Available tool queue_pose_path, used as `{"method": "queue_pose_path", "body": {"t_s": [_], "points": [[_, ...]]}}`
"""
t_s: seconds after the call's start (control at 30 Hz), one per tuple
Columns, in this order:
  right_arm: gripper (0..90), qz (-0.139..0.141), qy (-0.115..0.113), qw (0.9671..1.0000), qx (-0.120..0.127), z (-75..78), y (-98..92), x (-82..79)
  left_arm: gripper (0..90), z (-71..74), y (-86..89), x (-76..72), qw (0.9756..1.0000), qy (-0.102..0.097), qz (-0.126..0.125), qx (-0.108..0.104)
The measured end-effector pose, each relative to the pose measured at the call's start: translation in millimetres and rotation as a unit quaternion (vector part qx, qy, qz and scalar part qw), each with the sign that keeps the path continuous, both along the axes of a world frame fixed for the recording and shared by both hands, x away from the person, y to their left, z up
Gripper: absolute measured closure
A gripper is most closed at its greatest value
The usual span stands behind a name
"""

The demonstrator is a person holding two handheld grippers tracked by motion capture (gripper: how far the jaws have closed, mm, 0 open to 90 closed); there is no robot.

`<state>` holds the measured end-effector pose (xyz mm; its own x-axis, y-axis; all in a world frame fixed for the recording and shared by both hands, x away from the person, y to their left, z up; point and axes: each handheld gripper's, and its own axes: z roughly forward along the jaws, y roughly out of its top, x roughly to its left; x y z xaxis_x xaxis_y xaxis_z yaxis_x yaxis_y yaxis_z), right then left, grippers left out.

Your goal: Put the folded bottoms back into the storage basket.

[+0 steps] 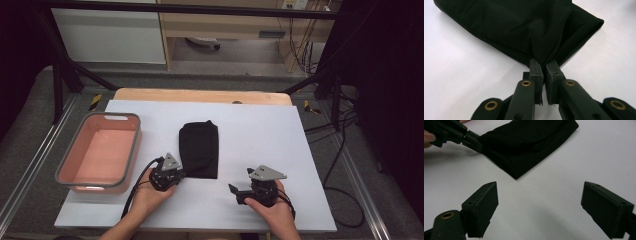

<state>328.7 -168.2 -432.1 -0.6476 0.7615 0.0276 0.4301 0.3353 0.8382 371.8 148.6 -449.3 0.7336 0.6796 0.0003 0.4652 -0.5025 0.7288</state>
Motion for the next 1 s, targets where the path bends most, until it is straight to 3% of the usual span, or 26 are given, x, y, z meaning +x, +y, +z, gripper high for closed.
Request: {"method": "queue_pose_path", "body": {"t_s": [0.1,0.3,0.67,0.73,0.8,0.9,1.0], "points": [[14.6,0.012,0.002,0.9999,-0.006,-0.2,8.4,-1.2,85.9,0.4,5.0,-9.9,0.9999,0.007,-0.011,0.005],[15.6,0.033,0.006,0.9991,-0.026,-0.9,22.0,-5.3,85.9,1.3,16.3,-29.9,0.9993,0.028,-0.023,-0.009],[18.9,0.062,0.024,0.9970,-0.038,-3.4,45.6,-18.3,85.8,3.0,25.4,-72.0,0.9983,0.035,-0.047,0.001],[19.2,0.066,0.030,0.9965,-0.040,-4.7,49.3,-20.7,85.0,1.7,24.2,-76.2,0.9986,0.026,-0.045,0.005],[19.6,0.073,0.032,0.9959,-0.043,-6.2,52.2,-22.0,80.3,2.8,23.8,-77.7,0.9990,0.021,-0.038,-0.002],[20.8,0.080,0.039,0.9951,-0.043,-9.4,57.2,-23.9,58.1,4.9,25.3,-81.4,0.9995,0.010,-0.024,-0.016],[26.2,0.091,0.049,0.9931,-0.056,-17.2,65.9,-26.3,45.6,8.3,30.9,-85.6,0.9993,-0.002,-0.016,-0.034]]}}
